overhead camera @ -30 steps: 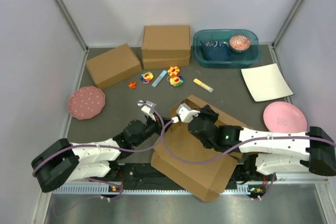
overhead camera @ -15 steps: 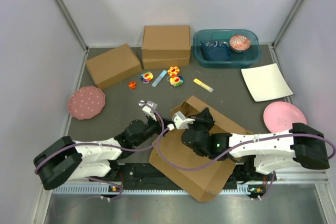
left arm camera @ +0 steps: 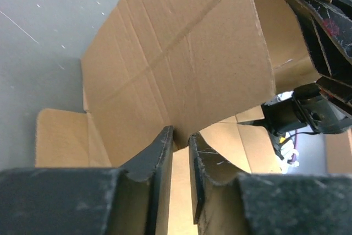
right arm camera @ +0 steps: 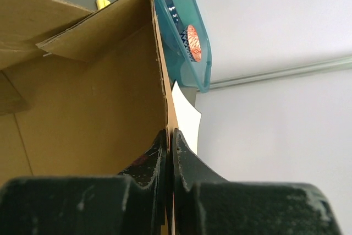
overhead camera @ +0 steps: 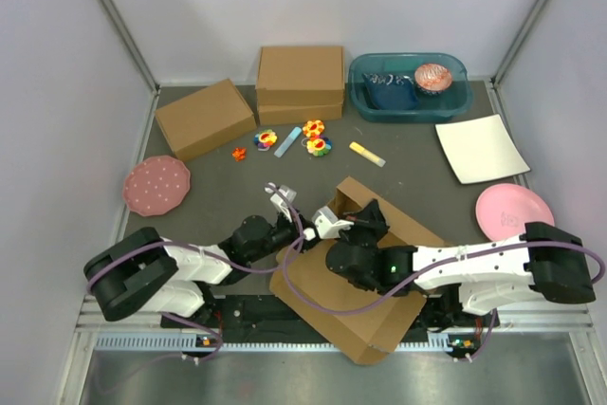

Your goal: Fold the paper box

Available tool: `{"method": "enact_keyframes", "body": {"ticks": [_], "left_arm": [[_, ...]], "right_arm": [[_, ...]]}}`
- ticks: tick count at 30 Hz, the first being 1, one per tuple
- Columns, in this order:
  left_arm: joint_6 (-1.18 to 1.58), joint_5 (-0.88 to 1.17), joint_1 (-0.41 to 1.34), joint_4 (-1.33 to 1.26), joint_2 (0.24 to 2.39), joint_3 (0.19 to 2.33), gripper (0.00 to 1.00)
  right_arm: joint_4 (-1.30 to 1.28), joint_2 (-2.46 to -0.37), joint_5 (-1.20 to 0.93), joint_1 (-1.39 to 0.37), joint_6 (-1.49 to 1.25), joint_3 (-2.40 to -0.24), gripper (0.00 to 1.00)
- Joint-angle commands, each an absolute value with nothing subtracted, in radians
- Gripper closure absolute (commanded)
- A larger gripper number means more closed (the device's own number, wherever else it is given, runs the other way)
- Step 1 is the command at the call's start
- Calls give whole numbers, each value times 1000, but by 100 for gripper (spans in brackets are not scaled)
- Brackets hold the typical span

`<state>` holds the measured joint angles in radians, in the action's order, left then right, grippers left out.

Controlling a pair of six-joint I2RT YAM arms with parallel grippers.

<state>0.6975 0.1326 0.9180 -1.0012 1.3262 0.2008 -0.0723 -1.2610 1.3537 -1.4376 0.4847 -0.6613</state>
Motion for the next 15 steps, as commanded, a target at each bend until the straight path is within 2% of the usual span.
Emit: {"method": "enact_keyframes", "body": {"ticks": [1,5,8,15], "left_arm": [[704,147,923,-948,1338,218,68],[666,72,920,-827,1270,227,53],[643,-4,919,-707,1200,242,48],[554,-112,908,-582,1034,247,43]], "right_arm": [[-118,-1256,1249,-1474,319,-624,100],[-132,-1255,1264,-1477,311,-624,100],[-140,-1255,1264,-1480,304,-627,100],[-155,-1273,1261,-1482,282,-629,100]]}}
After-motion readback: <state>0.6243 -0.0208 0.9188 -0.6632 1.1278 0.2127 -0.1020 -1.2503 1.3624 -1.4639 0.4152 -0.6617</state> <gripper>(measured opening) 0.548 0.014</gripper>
